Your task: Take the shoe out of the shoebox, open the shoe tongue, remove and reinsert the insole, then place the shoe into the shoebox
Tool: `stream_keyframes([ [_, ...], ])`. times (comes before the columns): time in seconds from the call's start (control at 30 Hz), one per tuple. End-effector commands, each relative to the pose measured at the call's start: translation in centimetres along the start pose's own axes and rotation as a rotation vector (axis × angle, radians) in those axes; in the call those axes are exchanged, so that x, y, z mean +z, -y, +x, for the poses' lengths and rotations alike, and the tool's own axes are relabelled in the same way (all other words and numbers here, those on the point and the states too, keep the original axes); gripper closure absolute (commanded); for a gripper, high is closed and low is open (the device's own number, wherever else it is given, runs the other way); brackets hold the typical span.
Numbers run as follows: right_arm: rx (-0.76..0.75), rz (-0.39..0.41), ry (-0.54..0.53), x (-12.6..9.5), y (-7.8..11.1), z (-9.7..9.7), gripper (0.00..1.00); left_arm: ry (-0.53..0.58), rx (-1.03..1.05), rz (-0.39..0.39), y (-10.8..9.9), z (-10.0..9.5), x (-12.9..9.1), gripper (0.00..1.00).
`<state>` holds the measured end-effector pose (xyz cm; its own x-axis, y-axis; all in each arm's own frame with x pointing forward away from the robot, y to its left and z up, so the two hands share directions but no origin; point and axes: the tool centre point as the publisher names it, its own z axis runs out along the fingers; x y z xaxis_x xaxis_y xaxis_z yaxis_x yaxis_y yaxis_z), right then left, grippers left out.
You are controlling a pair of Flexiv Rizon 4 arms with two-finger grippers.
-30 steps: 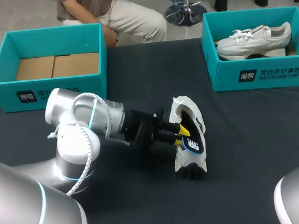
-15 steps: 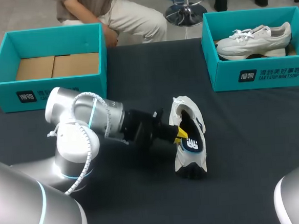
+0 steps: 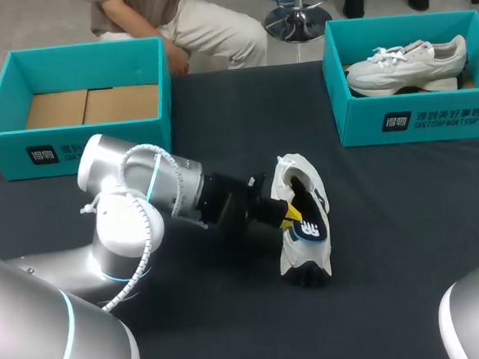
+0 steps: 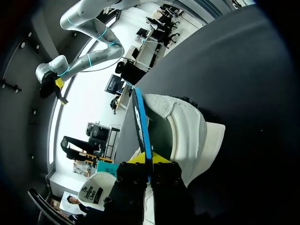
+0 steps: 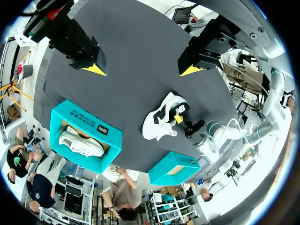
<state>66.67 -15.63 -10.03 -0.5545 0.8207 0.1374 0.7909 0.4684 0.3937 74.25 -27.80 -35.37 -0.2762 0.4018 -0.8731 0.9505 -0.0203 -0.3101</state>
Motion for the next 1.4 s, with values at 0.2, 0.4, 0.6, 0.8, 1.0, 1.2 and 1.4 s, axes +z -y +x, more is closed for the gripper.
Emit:
stream_keyframes([
  [0.2, 0.001, 0.006, -0.002, 0.0, -0.2, -0.1, 0.0, 0.002, -0.005, 0.005, 0.6, 0.7, 0.0, 0.73],
  [0.4, 0.001, 0.006, -0.002, 0.0, -0.2, -0.1, 0.0, 0.013, 0.001, 0.013, 1.0, 0.2, 0.0, 0.83],
  [0.6, 0.001, 0.006, -0.002, 0.0, -0.2, -0.1, 0.0, 0.028, 0.007, 0.028, 1.5, -0.4, 0.1, 0.87],
  [0.8, 0.001, 0.006, -0.002, 0.0, -0.2, -0.1, 0.0, 0.026, 0.017, 0.039, 1.7, -0.6, 0.0, 0.95],
  [1.0, 0.001, 0.006, -0.002, 0.0, -0.2, -0.1, 0.0, 0.018, 0.018, 0.044, 1.3, -0.7, 0.0, 1.0],
  [1.2, 0.001, 0.006, -0.002, 0.0, -0.2, -0.1, 0.0, 0.007, 0.011, 0.034, 0.2, -0.7, 0.3, 1.0],
  [1.4, 0.001, 0.006, -0.002, 0.0, -0.2, -0.1, 0.0, 0.003, 0.005, 0.015, -0.7, -0.7, 0.6, 1.0],
])
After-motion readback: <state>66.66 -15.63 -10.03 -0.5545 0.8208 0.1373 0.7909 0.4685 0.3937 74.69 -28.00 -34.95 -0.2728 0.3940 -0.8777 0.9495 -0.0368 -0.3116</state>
